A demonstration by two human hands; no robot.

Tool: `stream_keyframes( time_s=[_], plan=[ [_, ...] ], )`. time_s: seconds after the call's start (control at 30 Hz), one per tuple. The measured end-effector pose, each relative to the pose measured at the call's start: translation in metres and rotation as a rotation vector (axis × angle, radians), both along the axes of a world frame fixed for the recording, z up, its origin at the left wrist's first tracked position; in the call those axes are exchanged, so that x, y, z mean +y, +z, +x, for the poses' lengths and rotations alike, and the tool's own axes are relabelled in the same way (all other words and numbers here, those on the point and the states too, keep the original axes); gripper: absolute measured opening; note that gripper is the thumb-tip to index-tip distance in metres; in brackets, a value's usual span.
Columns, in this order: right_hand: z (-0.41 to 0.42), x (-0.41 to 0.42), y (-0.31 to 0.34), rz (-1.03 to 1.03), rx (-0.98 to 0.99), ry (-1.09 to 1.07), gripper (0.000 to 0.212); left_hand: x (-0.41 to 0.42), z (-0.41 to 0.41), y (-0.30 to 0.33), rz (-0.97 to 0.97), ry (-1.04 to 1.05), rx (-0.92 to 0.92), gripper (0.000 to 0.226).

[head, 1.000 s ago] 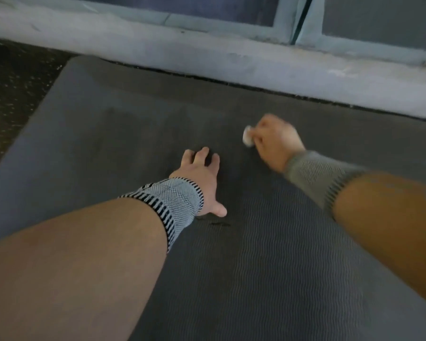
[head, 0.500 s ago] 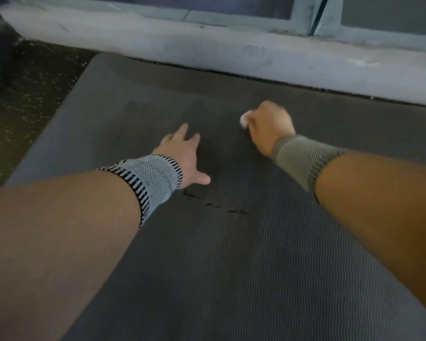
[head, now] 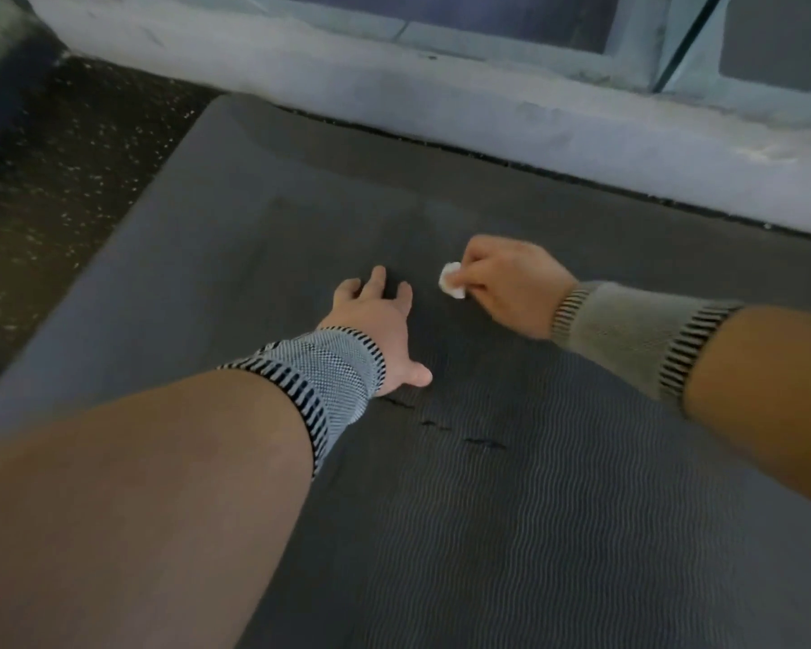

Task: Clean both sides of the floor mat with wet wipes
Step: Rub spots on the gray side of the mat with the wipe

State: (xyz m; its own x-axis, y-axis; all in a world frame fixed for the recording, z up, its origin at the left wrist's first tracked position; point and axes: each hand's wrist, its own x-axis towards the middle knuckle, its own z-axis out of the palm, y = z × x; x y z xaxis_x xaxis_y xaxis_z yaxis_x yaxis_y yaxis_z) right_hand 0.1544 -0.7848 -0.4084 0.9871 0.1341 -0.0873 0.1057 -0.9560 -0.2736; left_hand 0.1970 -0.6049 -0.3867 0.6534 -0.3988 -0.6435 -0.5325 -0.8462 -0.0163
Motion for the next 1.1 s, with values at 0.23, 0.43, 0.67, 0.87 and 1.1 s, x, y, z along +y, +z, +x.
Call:
stream_keyframes(
  time_s=[0.23,0.43,0.67,0.87,1.1],
  plan=[
    [0.067,-0.038,-0.007,-0.101,-0.058,-0.523,0.03,0.003,0.0,-0.003,-0.029,0.009,0.006,0.11],
    [0.063,-0.024,-0.005,-0.003,-0.05,-0.217,0.028,0.002,-0.001,-0.005,-0.052,0.06,0.037,0.111],
    [0.078,-0.006,-0.01,-0.072,-0.055,-0.177,0.032,0.002,-0.003,-0.006,-0.071,0.071,0.041,0.111],
    [0.107,-0.04,-0.001,-0.062,0.051,-0.524,0.034,0.003,-0.003,-0.008,-0.078,0.071,0.035,0.111],
    [0.063,-0.003,-0.006,-0.035,-0.03,0.024,0.025,0.004,0.0,-0.008,-0.079,0.08,0.039,0.11]
  ],
)
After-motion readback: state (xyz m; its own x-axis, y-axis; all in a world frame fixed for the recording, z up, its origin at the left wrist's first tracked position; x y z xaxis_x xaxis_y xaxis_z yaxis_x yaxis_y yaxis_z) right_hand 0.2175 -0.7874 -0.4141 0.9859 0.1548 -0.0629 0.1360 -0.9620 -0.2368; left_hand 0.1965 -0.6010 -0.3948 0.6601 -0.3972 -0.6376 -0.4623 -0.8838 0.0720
